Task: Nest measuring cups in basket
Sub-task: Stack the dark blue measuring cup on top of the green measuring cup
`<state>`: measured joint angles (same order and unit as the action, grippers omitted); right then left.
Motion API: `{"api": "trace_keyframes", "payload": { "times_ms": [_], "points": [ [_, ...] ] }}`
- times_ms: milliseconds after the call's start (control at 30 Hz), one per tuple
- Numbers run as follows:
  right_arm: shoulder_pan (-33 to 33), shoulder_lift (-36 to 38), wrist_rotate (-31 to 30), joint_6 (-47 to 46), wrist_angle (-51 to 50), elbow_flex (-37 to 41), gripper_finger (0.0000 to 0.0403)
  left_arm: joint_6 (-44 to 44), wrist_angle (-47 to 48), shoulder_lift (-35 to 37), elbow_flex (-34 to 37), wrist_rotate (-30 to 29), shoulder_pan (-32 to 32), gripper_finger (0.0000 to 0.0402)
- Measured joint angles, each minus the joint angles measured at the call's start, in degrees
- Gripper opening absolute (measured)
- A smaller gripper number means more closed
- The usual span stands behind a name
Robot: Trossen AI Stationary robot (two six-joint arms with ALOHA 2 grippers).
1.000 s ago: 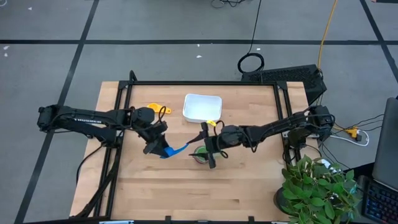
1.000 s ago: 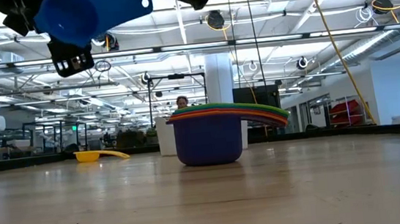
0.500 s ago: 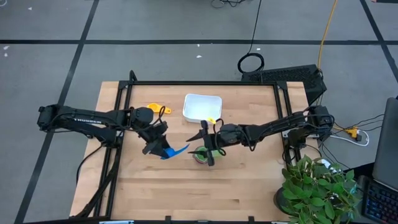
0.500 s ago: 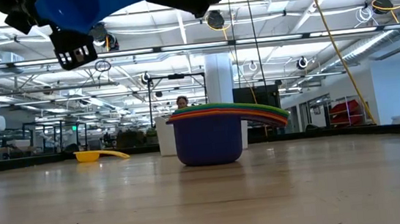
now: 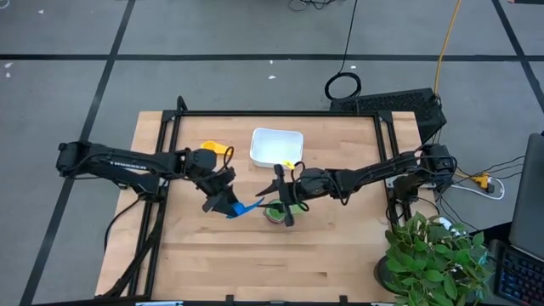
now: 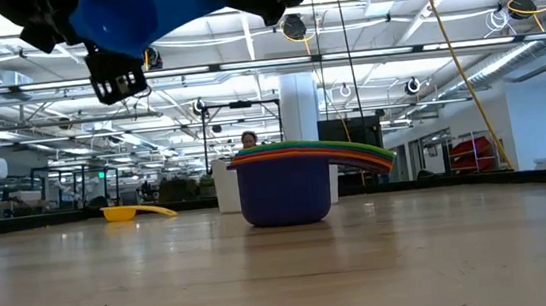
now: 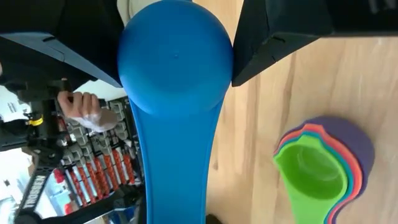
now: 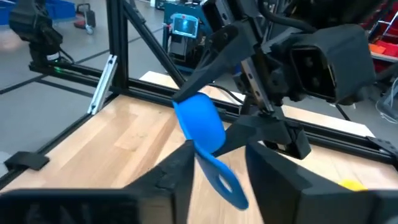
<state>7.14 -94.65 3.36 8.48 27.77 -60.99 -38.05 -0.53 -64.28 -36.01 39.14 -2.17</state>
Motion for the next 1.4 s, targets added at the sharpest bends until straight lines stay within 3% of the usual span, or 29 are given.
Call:
{"api": "trace_keyframes", "payload": {
  "times_ms": [267, 400, 533, 800, 933, 1067, 1267, 1400],
  "points": [
    [-0.3, 0.1, 4.4, 0.4, -2.8, 0.0, 0.0024, 0.2, -1.4, -1.0, 0.0, 0.7, 0.0, 0.0263],
    [-0.5, 0.1, 6.3, 0.1, -3.6, 0.0, 0.0004, 0.2, -1.8, -1.0, 0.1, 0.8, 0.0, 0.0263],
    [-0.6, 0.1, 5.8, -0.3, -3.6, 0.0, 0.0032, 0.2, -1.9, -1.0, 0.1, 0.9, -0.1, 0.0263],
    [-1.2, 0.0, 3.1, -1.9, -4.5, 0.0, 0.0158, 0.4, -3.0, -0.9, 0.0, 1.3, 0.0, 0.0263],
    [-1.4, 0.0, 3.1, -1.7, -4.7, 0.0, 0.0178, 0.4, -2.9, -0.9, 0.0, 1.4, 0.0, 0.0263],
    [-1.4, 0.0, 3.5, 0.1, -4.6, 0.0, 0.0139, 0.4, -2.9, -0.9, 0.0, 1.4, 0.0, 0.0263],
    [-1.5, 0.0, 8.0, 3.0, -5.0, 0.0, 0.0018, 0.5, -2.9, -0.9, 0.0, 1.7, 0.0, 0.0263],
    [-1.5, 0.1, 8.7, 2.9, -4.7, 0.0, 0.0006, 2.0, -2.9, -0.9, 0.0, 1.8, 0.0, 0.027]
  ]
}}
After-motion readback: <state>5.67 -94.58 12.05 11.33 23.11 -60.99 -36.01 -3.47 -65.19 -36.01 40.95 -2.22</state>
